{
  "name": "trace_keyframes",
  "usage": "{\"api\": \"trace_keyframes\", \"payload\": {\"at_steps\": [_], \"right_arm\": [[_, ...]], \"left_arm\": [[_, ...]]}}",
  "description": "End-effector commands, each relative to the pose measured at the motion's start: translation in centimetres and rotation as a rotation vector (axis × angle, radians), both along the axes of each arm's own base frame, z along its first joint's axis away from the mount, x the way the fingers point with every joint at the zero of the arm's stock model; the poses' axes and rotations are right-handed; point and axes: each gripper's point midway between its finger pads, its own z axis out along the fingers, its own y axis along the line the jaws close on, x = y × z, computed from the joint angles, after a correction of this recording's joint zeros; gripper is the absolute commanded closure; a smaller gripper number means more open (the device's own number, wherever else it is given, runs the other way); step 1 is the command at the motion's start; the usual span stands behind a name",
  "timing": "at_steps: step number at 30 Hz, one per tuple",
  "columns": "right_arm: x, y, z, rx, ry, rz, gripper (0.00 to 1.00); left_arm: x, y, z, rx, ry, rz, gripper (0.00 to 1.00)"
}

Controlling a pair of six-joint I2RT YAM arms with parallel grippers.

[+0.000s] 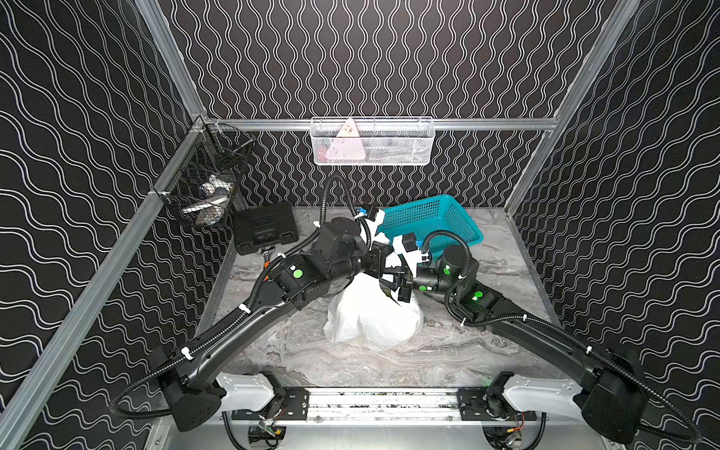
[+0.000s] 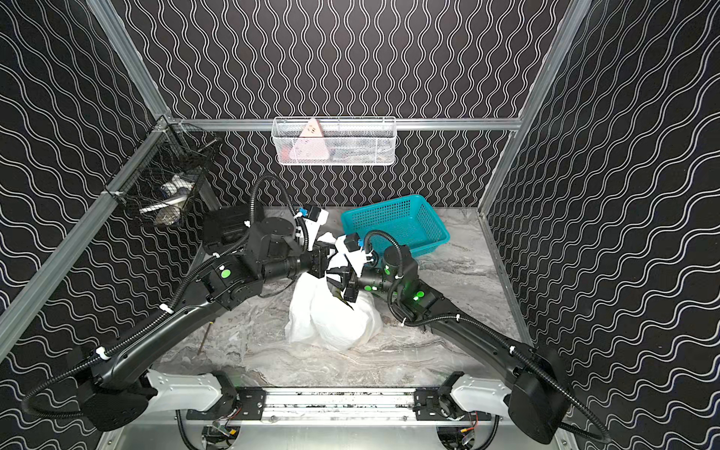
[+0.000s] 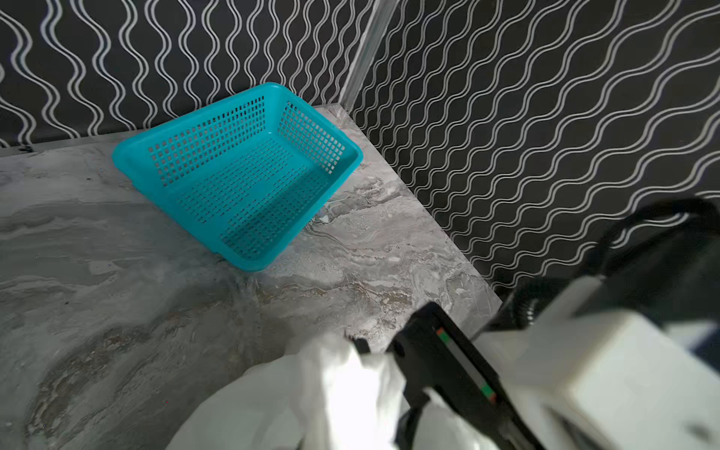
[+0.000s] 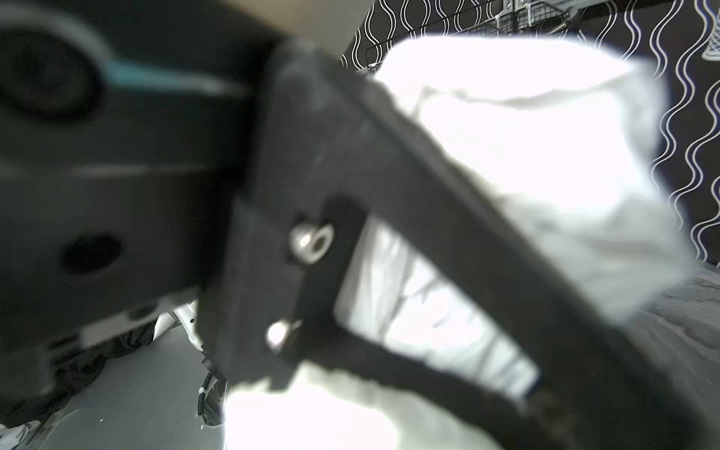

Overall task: Place the pineapple into a plastic bag & tie a knot
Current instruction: Cross the plastic bag at the center of the board.

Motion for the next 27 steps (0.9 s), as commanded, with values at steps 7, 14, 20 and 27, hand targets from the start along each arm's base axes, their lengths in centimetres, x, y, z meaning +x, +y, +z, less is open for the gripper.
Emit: {"api": "trace_keyframes", "payload": {"at_steps": [7, 14, 20, 27], "right_arm": [[0.2, -2.4, 2.2, 0.123, 0.022, -0.076, 1.0], [-0.6, -0.9, 1.8, 0.09, 0.111, -0.01, 0.99], [1.1, -0.4, 0.3, 0.039, 0.097, -0.097, 0.96], [-0.7, 0.6, -0.6, -0.014, 0.025, -0.067, 0.57]], "left_arm": [[0.4, 2.7, 0.3, 0.082, -0.052, 0.097, 1.0], [-0.7, -0.7, 0.5, 0.039, -0.041, -0.094, 1.0], [-1.0, -1.5, -1.2, 0.038, 0.044, -0.118, 1.0], [-0.5, -0.2, -3.8, 0.172, 0.092, -0.079, 1.0]]}}
